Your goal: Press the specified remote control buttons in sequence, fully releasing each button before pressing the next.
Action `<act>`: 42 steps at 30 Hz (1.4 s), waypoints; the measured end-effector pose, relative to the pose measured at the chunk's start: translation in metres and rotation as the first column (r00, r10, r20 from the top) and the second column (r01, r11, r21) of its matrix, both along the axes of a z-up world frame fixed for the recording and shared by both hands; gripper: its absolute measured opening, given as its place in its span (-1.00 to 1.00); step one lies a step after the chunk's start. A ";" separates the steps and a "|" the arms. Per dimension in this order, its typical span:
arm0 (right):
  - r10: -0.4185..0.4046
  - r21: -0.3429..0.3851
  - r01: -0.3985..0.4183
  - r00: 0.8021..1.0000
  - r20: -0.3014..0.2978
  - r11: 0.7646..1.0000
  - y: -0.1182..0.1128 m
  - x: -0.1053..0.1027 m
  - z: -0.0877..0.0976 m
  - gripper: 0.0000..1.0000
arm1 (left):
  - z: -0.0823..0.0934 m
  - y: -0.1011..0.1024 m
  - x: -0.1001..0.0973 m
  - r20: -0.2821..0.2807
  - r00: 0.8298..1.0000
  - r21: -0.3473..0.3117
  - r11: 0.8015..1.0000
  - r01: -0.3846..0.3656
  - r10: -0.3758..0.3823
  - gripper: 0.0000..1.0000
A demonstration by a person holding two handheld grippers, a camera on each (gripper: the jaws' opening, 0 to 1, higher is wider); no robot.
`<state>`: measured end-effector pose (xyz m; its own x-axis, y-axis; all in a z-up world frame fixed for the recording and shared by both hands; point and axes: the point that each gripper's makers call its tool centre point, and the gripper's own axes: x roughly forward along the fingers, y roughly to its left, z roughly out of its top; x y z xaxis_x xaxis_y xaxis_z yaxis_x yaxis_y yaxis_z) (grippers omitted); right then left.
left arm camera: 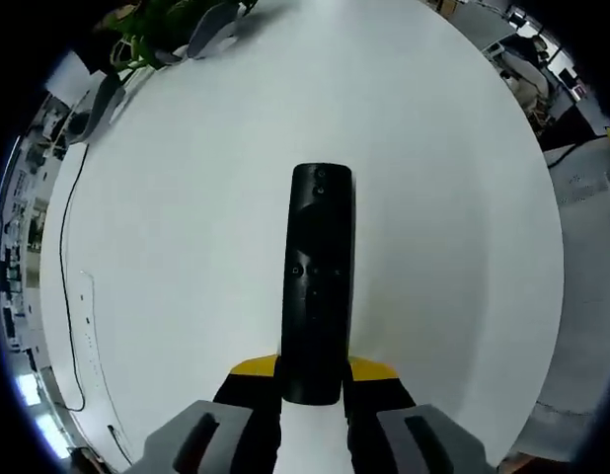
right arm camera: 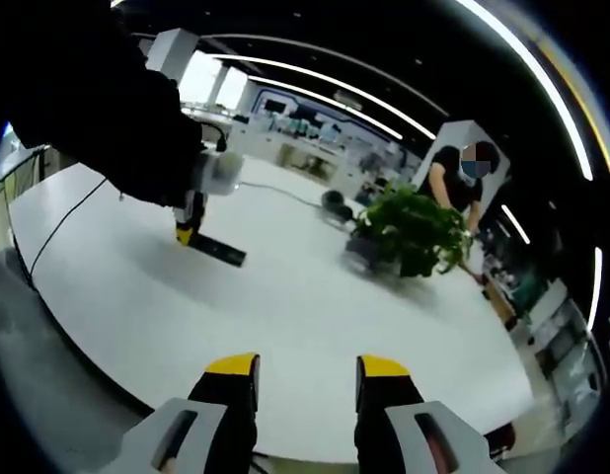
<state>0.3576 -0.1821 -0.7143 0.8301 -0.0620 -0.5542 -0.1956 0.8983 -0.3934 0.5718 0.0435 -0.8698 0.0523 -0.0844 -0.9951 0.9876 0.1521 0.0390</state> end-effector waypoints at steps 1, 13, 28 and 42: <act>0.000 0.000 0.000 1.000 0.000 1.000 0.000 0.000 0.000 -0.28 | 0.000 0.000 -0.001 0.000 1.000 0.001 1.000 -0.001 0.001 -0.54; -0.001 0.008 0.000 1.000 0.007 1.000 0.000 -0.001 0.001 -0.32 | 0.000 0.004 -0.035 -0.005 1.000 0.030 0.999 0.019 -0.018 -0.54; 0.038 0.001 -0.038 0.999 -0.007 0.999 0.006 -0.003 -0.001 -0.34 | -0.001 0.007 -0.074 -0.001 0.999 0.023 0.999 -0.033 0.033 -0.54; 0.091 0.054 -0.092 0.996 0.028 0.994 0.019 -0.004 0.008 -0.62 | -0.001 0.007 -0.110 -0.008 0.998 0.042 0.998 -0.055 0.055 -0.54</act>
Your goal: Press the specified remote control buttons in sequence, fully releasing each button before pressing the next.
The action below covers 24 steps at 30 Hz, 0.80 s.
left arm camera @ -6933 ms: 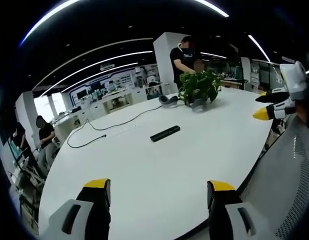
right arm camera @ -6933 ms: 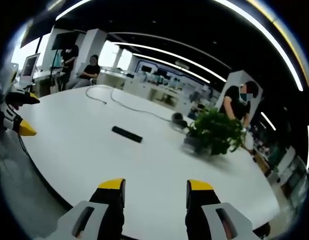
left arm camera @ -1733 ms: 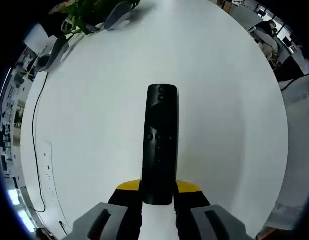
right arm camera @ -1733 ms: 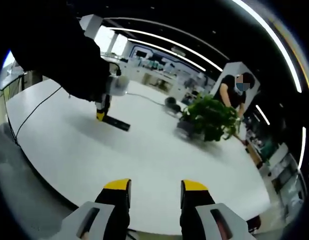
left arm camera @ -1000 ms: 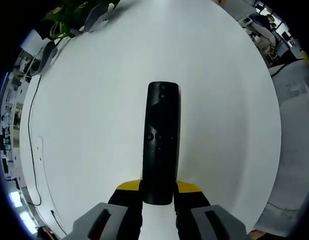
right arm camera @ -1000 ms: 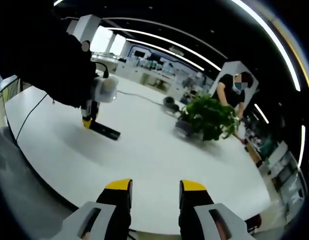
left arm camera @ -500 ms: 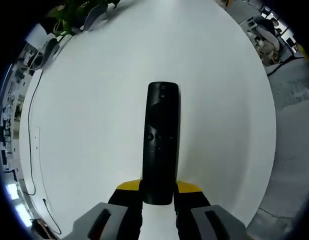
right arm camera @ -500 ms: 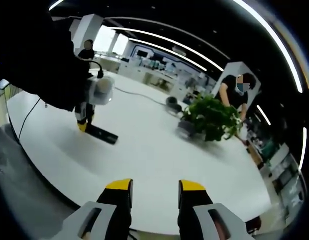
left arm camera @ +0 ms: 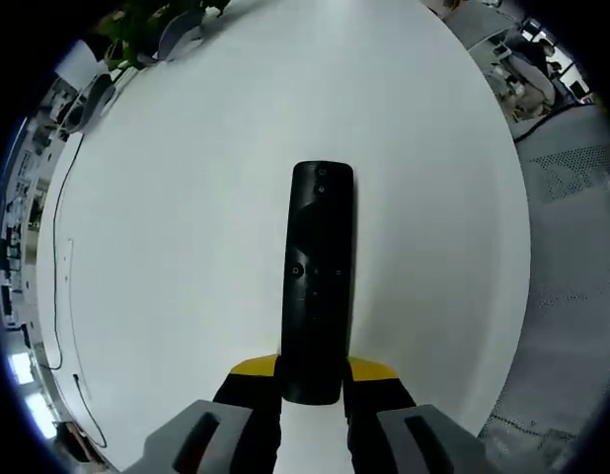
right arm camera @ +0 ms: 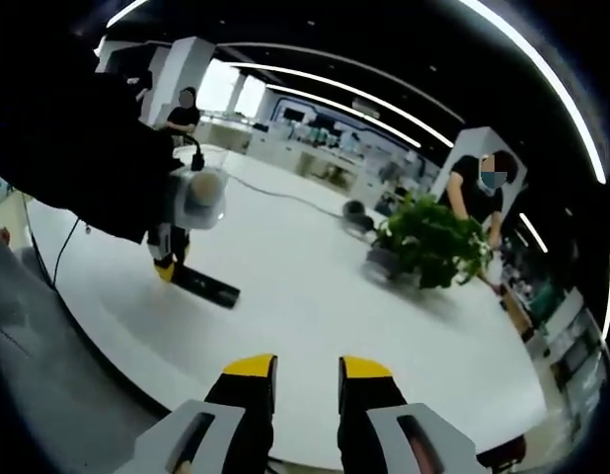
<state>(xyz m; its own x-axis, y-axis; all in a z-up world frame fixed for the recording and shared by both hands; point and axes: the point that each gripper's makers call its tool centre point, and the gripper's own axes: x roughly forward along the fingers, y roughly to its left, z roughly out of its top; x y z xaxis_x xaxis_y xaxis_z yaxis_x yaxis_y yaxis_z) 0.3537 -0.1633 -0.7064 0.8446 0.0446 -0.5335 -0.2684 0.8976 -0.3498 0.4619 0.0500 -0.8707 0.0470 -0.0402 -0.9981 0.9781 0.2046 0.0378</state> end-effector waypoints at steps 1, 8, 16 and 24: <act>-0.008 0.033 0.007 0.999 0.036 0.999 0.000 0.002 0.007 -0.65 | 0.000 0.000 -0.004 0.000 1.000 0.007 1.000 0.001 -0.001 -0.54; -0.001 0.094 -0.003 0.999 0.039 0.996 0.003 0.001 0.010 -0.94 | 0.001 0.001 -0.025 -0.005 1.000 0.013 1.000 -0.009 0.009 -0.54; 0.071 0.155 -0.075 0.997 0.034 0.985 0.019 -0.002 0.013 -1.00 | 0.002 0.000 -0.051 0.000 0.999 -0.032 0.999 -0.037 0.037 -0.54; 0.147 0.213 -0.154 0.988 0.046 0.965 0.034 -0.005 0.020 -1.00 | 0.003 0.000 -0.074 0.012 0.997 -0.072 0.994 -0.080 0.081 -0.54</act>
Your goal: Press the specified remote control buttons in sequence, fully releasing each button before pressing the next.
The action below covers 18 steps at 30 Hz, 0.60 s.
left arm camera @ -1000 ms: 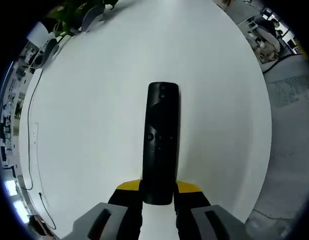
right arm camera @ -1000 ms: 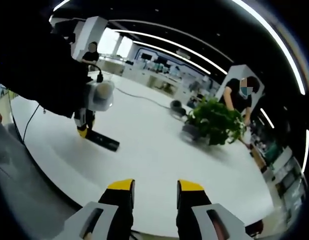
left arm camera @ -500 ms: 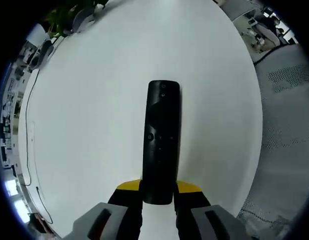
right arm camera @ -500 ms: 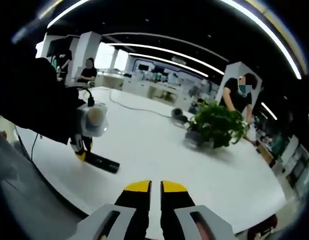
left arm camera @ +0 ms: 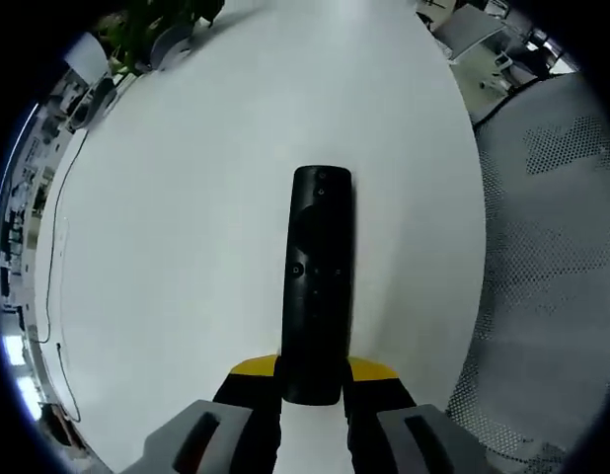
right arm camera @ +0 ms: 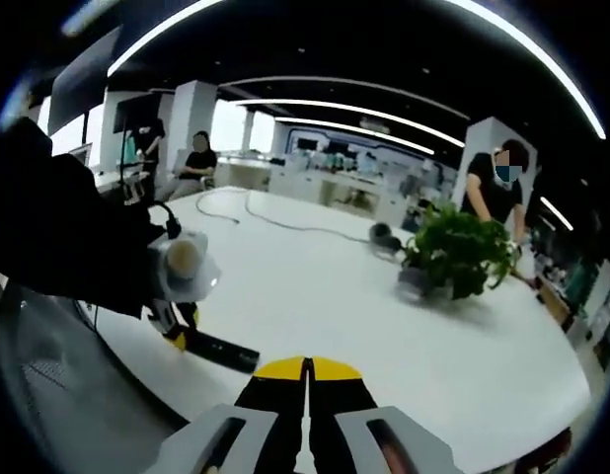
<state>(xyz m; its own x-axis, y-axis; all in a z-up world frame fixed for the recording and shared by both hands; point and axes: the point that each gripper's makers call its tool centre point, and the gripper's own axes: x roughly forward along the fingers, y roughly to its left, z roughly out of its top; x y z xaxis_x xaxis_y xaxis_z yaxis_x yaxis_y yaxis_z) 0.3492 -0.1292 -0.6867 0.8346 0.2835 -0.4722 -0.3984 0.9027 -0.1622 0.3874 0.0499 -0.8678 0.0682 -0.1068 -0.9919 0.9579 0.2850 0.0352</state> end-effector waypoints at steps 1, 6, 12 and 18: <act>0.012 0.000 -0.012 1.000 0.006 1.000 0.002 0.001 0.002 -1.00 | 0.000 0.000 -0.004 0.000 1.000 -0.005 1.000 -0.005 0.005 -0.54; 0.079 0.050 -0.079 0.997 -0.002 0.996 0.016 0.006 0.011 -1.00 | 0.000 -0.001 -0.022 0.001 1.000 -0.016 1.000 -0.007 0.007 -0.54; 0.157 0.132 -0.153 0.987 -0.023 0.979 0.036 0.026 0.037 -1.00 | -0.001 -0.001 -0.040 0.004 1.000 -0.028 1.000 -0.011 0.012 -0.54; 0.239 0.148 -0.223 0.966 -0.097 0.963 0.053 0.040 0.042 -1.00 | 0.000 -0.002 -0.055 0.008 1.000 -0.032 0.999 -0.010 0.010 -0.53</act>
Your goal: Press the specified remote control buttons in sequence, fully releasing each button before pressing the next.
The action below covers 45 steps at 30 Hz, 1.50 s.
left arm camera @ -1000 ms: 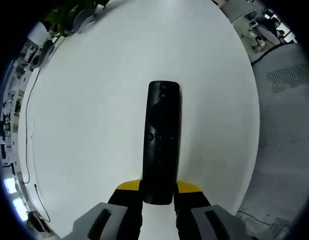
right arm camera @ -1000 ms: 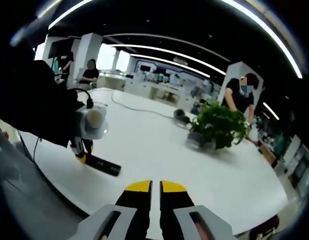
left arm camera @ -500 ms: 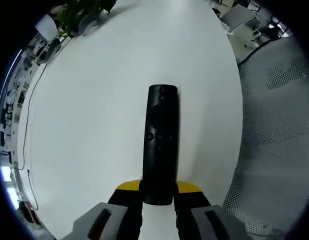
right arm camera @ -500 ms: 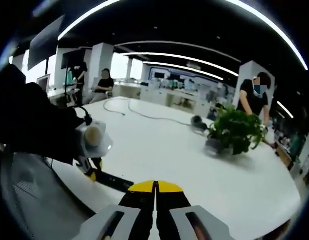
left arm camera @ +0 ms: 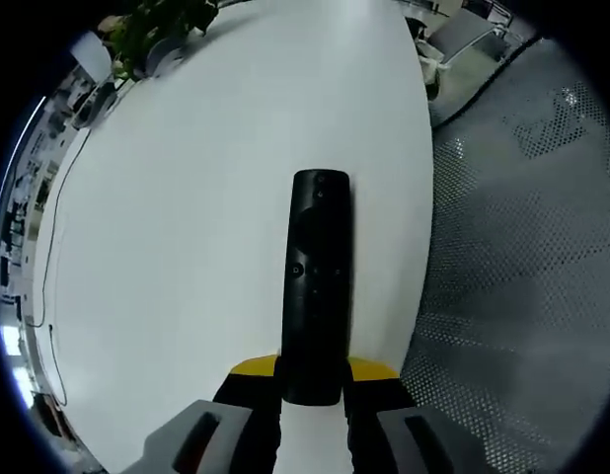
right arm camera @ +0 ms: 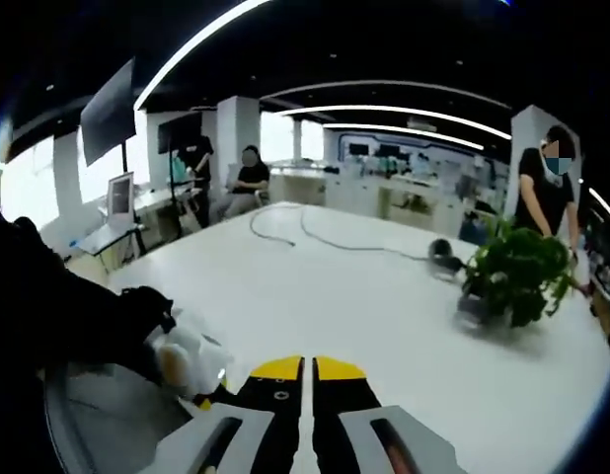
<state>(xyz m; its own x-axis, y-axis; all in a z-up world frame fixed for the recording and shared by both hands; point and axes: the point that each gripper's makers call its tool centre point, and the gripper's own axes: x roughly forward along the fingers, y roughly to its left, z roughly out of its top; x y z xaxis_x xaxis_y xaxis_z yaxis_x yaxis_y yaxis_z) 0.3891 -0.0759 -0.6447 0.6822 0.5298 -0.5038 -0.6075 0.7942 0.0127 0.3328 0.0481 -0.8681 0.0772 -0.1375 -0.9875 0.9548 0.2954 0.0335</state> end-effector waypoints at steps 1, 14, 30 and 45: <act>0.005 0.013 -0.005 1.000 -0.011 1.000 0.004 0.004 0.001 -1.00 | 0.000 0.000 -0.002 0.001 1.000 -0.006 1.000 -0.005 0.005 -0.53; 0.110 0.046 -0.103 0.977 -0.182 0.994 0.056 0.053 -0.025 -1.00 | 0.001 -0.004 -0.020 0.011 0.998 -0.042 0.997 -0.066 0.066 -0.53; 0.085 -0.040 -0.127 0.833 -0.547 0.991 0.057 0.014 -0.172 -1.00 | 0.002 -0.002 -0.019 0.041 0.994 -0.167 0.981 -0.098 0.106 -0.52; -0.035 -0.164 -0.154 0.615 -0.788 0.974 0.029 -0.028 -0.211 -1.00 | 0.003 -0.004 -0.017 0.064 0.993 -0.256 0.963 -0.085 0.104 -0.52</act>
<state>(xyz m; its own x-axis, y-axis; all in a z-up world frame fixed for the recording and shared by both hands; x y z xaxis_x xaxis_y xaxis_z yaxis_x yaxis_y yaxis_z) 0.3608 -0.0465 -0.8553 -0.0516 0.3804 -0.9234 -0.4862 0.7981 0.3560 0.3157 0.0439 -0.8653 0.1755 -0.3700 -0.9123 0.9197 0.3922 0.0178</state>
